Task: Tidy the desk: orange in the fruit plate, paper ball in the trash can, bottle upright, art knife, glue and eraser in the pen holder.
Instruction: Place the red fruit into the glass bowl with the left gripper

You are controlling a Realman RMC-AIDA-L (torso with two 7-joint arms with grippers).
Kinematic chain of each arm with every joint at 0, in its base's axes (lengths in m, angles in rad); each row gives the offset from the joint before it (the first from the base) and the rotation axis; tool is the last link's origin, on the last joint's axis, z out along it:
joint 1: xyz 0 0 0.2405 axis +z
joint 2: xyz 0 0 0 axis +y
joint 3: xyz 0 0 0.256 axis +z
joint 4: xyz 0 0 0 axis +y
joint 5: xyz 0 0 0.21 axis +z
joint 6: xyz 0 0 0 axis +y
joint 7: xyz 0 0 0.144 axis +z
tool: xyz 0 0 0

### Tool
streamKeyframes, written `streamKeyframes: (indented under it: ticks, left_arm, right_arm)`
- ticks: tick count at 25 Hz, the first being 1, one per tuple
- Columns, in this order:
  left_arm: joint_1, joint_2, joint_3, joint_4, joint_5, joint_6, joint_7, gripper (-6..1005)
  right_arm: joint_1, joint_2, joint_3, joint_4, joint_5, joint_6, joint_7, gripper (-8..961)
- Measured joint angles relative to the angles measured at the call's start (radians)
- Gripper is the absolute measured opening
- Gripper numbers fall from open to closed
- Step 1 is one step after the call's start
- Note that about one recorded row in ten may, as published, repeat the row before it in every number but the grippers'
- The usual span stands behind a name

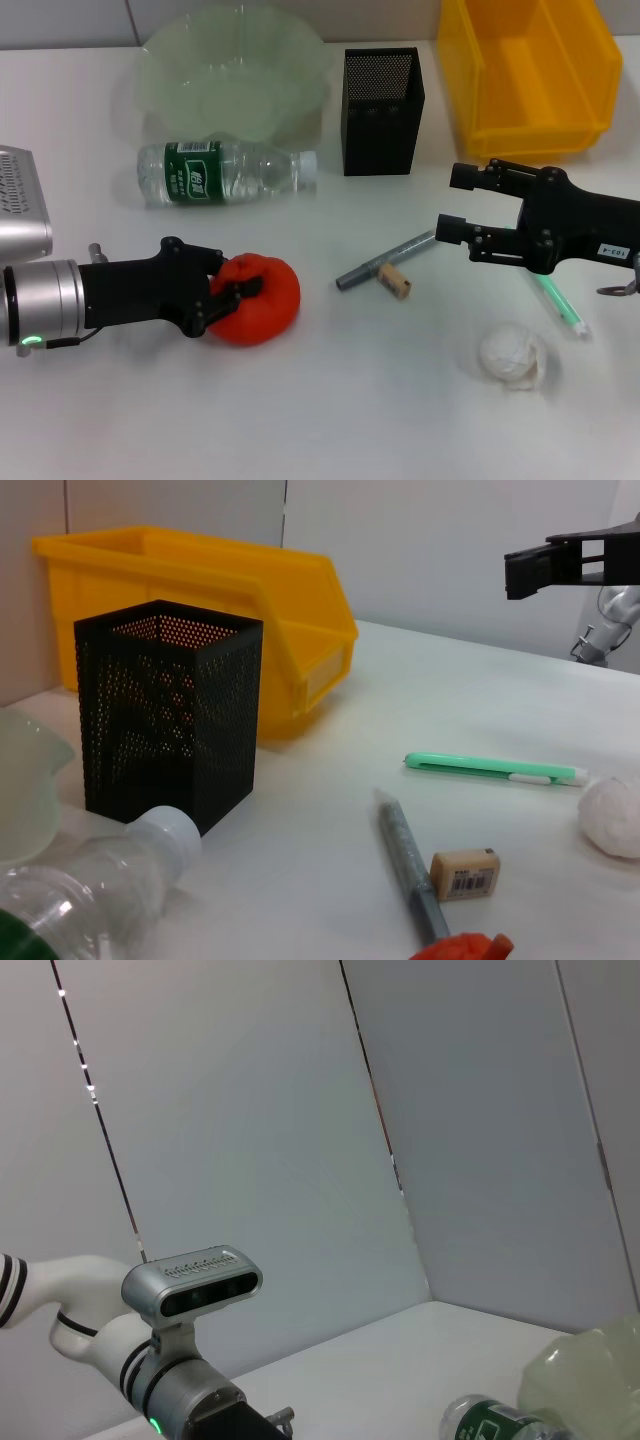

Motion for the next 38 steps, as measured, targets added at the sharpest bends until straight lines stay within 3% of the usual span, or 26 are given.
streamKeyframes:
  ticks: [7, 21, 25, 31, 38]
  left_arm:
    - [-0.001, 0.000, -0.024, 0.008, -0.008, 0.050, 0.000, 173]
    - [-0.046, -0.012, -0.264, 0.032, -0.028, 0.223, -0.023, 76]
    - [-0.060, -0.013, -0.286, 0.025, -0.093, 0.245, -0.038, 60]
    - [-0.082, -0.030, -0.288, 0.009, -0.227, 0.197, -0.040, 61]
    - [-0.128, -0.033, -0.289, -0.081, -0.429, 0.065, -0.004, 59]
  right_arm:
    - [0.000, 0.000, 0.002, 0.000, 0.001, 0.000, 0.001, 775]
    - [-0.006, 0.003, 0.005, 0.003, -0.002, 0.000, 0.001, 776]
    - [-0.006, 0.004, 0.003, 0.003, -0.002, 0.000, 0.001, 776]
    - [-0.001, 0.006, 0.000, 0.003, -0.002, 0.000, 0.001, 775]
    - [-0.002, 0.009, -0.002, 0.003, -0.001, -0.001, -0.002, 776]
